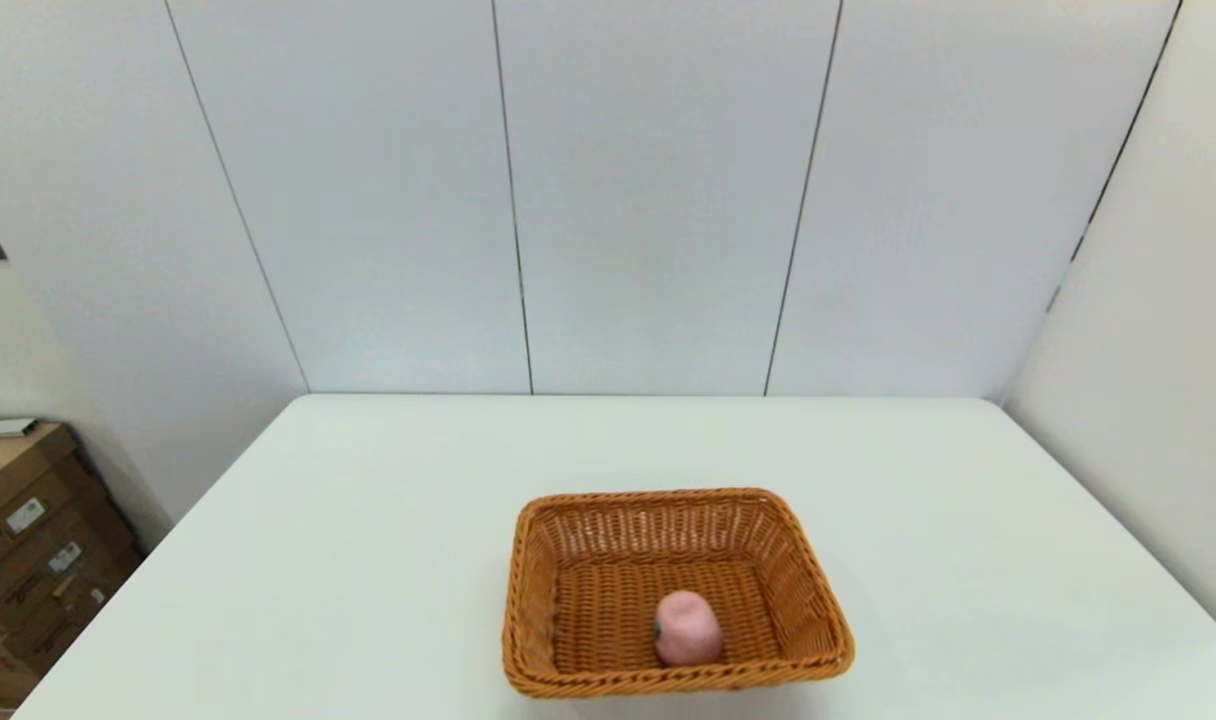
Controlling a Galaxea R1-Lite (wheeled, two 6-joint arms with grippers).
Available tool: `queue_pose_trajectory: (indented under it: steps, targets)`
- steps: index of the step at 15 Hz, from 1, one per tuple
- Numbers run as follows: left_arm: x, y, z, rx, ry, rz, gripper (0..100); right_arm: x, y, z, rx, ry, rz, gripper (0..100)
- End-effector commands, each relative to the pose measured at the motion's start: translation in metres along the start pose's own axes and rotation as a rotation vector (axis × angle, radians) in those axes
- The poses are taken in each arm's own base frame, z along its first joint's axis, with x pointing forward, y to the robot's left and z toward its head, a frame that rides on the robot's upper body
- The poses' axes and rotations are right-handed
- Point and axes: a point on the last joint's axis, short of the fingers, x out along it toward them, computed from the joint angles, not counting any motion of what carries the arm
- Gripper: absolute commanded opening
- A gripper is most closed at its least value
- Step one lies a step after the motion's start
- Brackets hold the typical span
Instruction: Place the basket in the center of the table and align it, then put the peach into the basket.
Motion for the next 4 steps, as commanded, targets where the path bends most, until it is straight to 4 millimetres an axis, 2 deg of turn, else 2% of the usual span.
queue_pose_trajectory:
  steps: [1,4]
  targets:
    - [0.0000,0.0000,0.0000,-0.001,0.000,0.000,100,-0.0001,-0.0001,0.0001,0.012,-0.003,-0.002,100]
    - [0.0000,0.0000,0.0000,-0.001,0.000,0.000,100,0.0001,0.0001,-0.0005,0.006,0.000,0.002,100]
